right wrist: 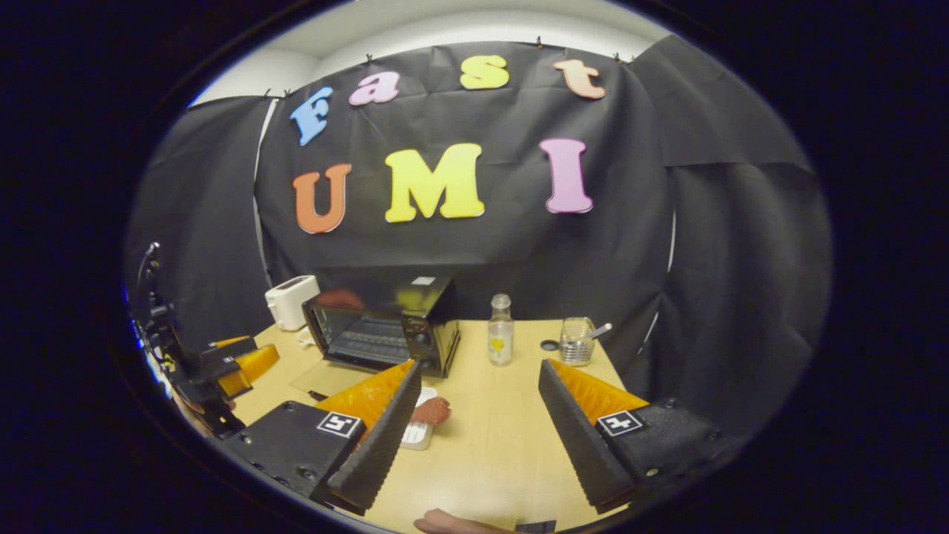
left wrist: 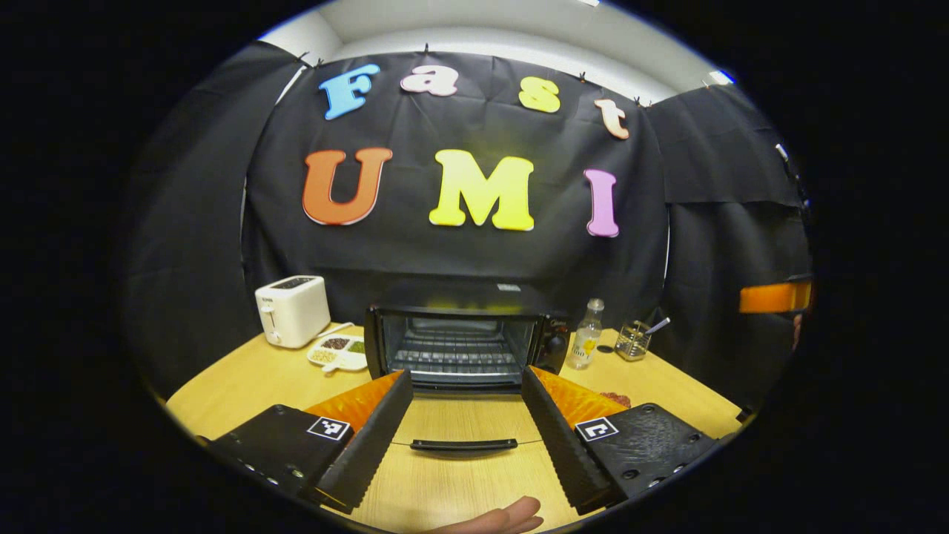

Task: Open the electric oven with the left hand, put the food in, and close the electric oven.

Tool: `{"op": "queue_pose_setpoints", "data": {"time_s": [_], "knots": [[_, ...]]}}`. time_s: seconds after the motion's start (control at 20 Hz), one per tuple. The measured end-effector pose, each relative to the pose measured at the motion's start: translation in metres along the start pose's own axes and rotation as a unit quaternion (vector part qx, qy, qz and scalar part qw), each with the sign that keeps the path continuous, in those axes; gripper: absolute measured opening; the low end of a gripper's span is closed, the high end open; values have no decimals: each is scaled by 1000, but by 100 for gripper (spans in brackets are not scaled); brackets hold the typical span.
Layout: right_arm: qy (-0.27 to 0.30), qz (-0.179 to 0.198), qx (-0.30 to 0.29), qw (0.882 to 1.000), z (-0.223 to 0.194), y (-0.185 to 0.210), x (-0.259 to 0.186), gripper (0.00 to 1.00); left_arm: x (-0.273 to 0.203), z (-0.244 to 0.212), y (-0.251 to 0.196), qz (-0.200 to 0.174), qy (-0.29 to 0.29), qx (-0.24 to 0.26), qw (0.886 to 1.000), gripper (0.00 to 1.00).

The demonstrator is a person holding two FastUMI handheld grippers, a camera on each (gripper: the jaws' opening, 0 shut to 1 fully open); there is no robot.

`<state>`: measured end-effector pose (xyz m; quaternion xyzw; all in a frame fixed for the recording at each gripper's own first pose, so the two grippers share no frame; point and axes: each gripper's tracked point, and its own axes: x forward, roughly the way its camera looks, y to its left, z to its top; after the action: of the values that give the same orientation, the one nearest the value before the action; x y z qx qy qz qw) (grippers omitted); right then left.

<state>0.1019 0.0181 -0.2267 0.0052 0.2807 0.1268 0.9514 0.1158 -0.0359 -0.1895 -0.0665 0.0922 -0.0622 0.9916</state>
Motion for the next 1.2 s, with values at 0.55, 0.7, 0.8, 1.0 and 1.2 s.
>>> {"op": "queue_pose_setpoints", "data": {"time_s": [0.55, 0.7, 0.8, 1.0, 1.2], "knots": [[216, 98, 102, 966, -104, 17, 128, 91, -75, 43, 16, 14, -44, -17, 999, 95], [237, 95, 142, 956, -117, 16, 150, 80, -81, 46, 31, 38, -51, -30, 998, 95], [252, 116, 175, 945, -129, 27, 159, 63, -85, 54, 40, 52, -72, -29, 996, 95], [271, 167, 227, 920, -146, 48, 168, 58, -92, 56, 44, 70, -85, 2, 994, 95], [244, 173, 225, 927, -139, 55, 150, 13, -99, 61, 32, 51, -80, 4, 995, 95]]}}
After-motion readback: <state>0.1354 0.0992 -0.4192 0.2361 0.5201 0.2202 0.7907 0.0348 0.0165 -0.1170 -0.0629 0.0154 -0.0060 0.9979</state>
